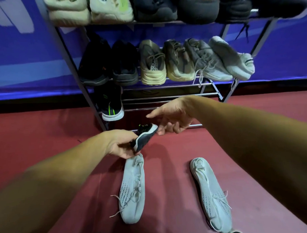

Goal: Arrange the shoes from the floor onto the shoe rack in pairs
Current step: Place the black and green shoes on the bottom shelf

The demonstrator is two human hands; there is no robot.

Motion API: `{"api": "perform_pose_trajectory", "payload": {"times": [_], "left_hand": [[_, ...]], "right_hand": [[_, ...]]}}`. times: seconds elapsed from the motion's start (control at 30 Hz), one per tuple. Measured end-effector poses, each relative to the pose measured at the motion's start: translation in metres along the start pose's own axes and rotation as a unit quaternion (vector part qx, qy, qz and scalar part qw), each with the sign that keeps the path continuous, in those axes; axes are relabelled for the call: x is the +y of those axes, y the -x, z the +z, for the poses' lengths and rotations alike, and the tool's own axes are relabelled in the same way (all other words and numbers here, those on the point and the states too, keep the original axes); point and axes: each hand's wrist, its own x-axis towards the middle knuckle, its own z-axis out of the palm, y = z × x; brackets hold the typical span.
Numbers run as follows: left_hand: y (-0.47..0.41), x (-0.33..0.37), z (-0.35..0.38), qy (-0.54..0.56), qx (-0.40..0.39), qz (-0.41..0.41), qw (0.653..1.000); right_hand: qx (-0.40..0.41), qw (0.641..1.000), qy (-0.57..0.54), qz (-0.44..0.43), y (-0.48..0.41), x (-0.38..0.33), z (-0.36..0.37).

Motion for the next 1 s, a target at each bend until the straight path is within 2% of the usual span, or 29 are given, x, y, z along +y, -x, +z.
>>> {"api": "perform_pose_trajectory", "payload": {"times": [0.13, 0.3, 0.47, 0.7, 0.83, 1.0], "left_hand": [[0.003, 0.005, -0.003, -0.068, -0.017, 0.011, 0.997], [0.014, 0.009, -0.004, -0.11, -0.05, 0.069, 0.99], [0.021, 0.006, -0.021, -0.094, -0.066, 0.097, 0.989], [0.019, 0.013, -0.034, -0.066, 0.012, 0.12, 0.991], [0.018, 0.012, -0.038, -0.055, 0.053, 0.098, 0.992], [0.011, 0.019, -0.038, 0.02, 0.093, 0.15, 0.984]], "right_hand": [[0.116, 0.993, 0.025, 0.014, 0.0, 0.013, -0.003], [0.113, 0.991, 0.068, 0.026, 0.002, 0.012, 0.009], [0.059, 0.995, 0.065, 0.041, 0.003, 0.01, 0.018], [0.182, 0.979, -0.022, -0.086, -0.006, -0.004, 0.02], [0.265, 0.95, -0.04, -0.159, -0.015, -0.011, 0.022], [0.321, 0.919, -0.055, -0.224, -0.019, -0.02, 0.021]]}}
